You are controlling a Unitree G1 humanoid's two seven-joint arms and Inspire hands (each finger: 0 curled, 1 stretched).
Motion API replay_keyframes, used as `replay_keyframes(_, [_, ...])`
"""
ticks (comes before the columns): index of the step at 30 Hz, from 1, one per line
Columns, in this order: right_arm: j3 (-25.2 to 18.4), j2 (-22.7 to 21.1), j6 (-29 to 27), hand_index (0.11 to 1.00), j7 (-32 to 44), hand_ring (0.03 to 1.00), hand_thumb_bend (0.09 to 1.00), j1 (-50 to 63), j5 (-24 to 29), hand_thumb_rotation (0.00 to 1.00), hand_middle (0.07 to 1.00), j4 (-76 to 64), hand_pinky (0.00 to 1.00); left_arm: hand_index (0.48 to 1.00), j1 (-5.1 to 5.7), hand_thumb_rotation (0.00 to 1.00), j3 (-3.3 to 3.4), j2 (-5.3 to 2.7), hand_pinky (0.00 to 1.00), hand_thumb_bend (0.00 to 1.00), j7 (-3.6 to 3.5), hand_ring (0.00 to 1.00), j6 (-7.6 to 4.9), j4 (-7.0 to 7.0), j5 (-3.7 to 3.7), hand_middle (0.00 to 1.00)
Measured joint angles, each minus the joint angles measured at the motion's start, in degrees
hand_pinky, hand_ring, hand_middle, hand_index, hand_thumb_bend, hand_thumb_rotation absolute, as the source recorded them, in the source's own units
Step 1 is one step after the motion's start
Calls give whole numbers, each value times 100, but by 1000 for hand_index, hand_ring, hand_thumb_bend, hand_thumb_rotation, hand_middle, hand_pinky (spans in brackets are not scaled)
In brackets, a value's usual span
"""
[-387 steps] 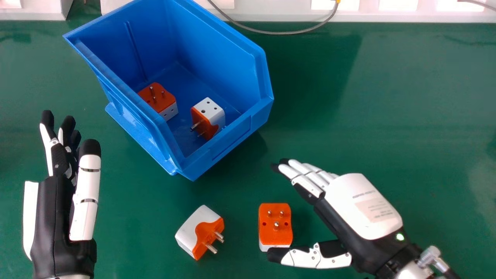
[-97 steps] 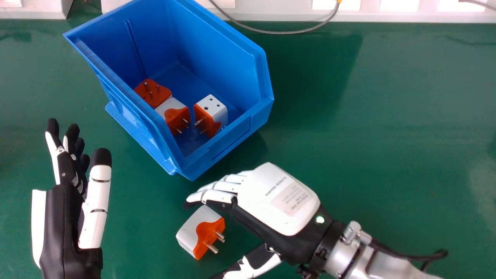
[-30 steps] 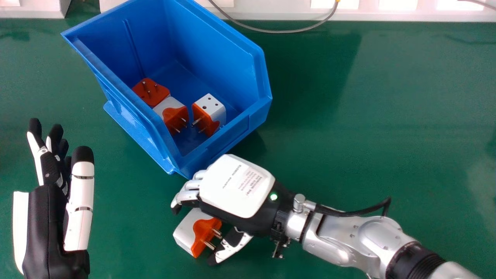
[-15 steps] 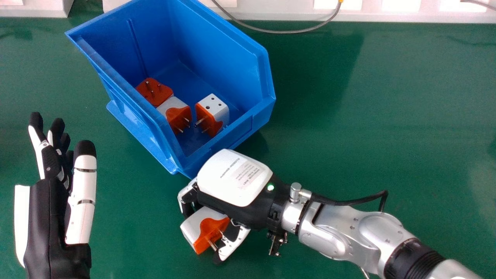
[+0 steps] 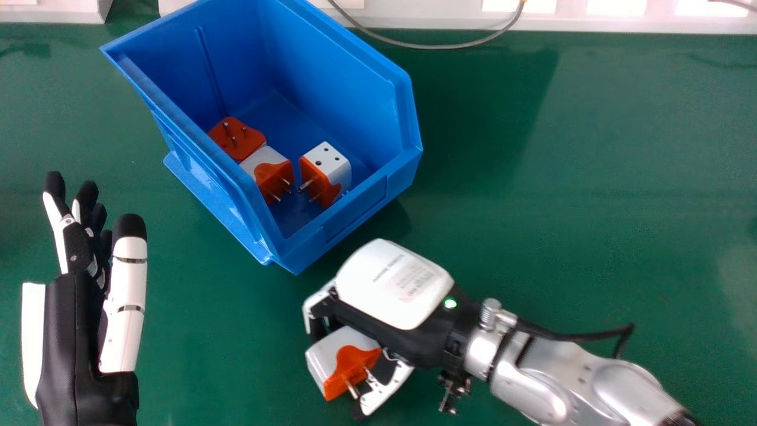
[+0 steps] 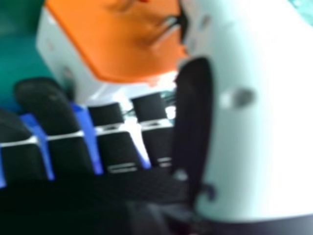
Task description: Pick all objects and put in blue box
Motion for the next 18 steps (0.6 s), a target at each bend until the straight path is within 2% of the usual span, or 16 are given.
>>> replay_keyframes(6, [-581,-367,181,472,337,168,486,763,168,153,241,-1428,115,1000,-27,840,4,6,1000,341,-9,1000,-3,10,-9,1000])
replay_keyframes(11, [-1112,-615,315,472,558,173,487,1139,214,154,242,-2177,118,1000,-37,820,5,11,1000,357,-23,1000,-3,19,-26,1000])
replay_keyframes(15, [-1445,-634,322,473,608,222,487,1224,345,155,282,-2515,161,1000,-62,806,5,18,1000,336,-32,1000,-3,28,-31,1000])
replay_keyframes(18, [-1647,-553,295,470,566,181,489,1199,410,155,240,-2617,136,1000,-86,793,5,19,1000,332,-67,1000,-3,31,-84,1000])
